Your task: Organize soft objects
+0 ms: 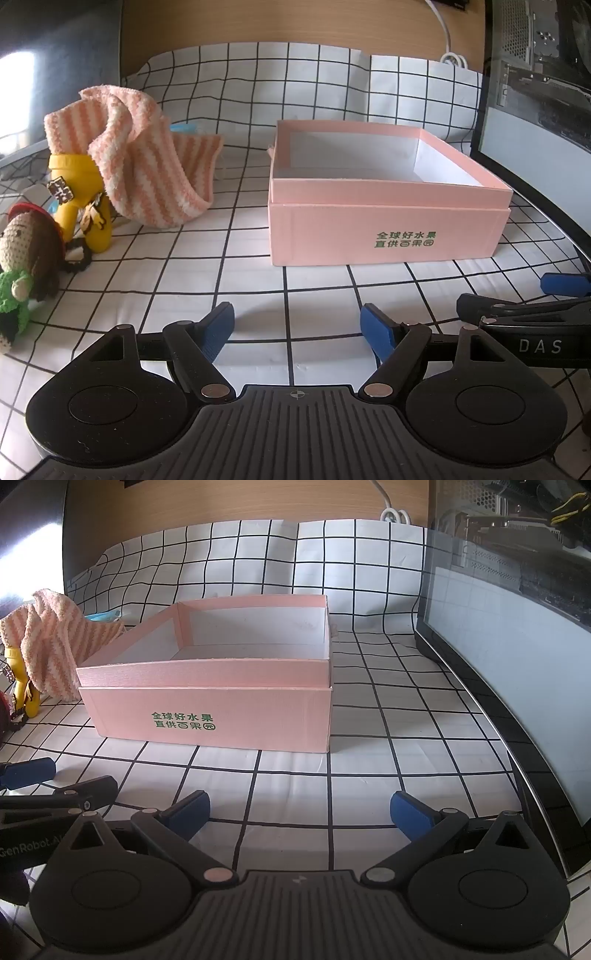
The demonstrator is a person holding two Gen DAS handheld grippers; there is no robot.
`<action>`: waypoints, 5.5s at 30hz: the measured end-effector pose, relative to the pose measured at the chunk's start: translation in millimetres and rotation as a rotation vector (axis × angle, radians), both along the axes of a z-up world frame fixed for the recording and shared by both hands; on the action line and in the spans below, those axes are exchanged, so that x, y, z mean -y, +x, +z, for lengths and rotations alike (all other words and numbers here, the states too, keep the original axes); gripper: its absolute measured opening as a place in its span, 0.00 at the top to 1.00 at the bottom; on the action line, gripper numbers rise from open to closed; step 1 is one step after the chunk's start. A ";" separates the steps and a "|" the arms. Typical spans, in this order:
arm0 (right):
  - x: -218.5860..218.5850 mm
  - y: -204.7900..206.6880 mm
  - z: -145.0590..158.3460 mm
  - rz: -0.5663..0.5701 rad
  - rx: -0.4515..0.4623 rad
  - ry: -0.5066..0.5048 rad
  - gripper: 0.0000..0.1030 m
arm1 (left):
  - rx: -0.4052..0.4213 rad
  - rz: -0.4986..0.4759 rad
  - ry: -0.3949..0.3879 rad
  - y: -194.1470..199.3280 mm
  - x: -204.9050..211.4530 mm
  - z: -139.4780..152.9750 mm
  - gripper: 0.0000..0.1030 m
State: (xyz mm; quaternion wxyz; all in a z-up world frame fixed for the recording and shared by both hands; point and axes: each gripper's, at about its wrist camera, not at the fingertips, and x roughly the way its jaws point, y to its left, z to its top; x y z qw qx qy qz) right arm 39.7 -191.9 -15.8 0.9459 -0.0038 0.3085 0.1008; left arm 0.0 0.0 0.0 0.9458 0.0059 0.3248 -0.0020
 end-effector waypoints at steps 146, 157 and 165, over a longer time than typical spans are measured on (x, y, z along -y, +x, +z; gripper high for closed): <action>-117.4 -66.5 120.3 0.360 0.059 -0.228 0.96 | -0.166 0.170 -0.241 19.1 -262.8 42.3 0.23; -39.2 -68.0 123.7 0.201 0.026 -0.167 0.96 | -0.174 0.064 -0.062 32.8 -223.0 32.9 0.40; 3.0 -67.6 122.1 0.125 0.009 -0.123 0.96 | -0.147 -0.213 -0.157 0.4 -146.0 91.3 0.41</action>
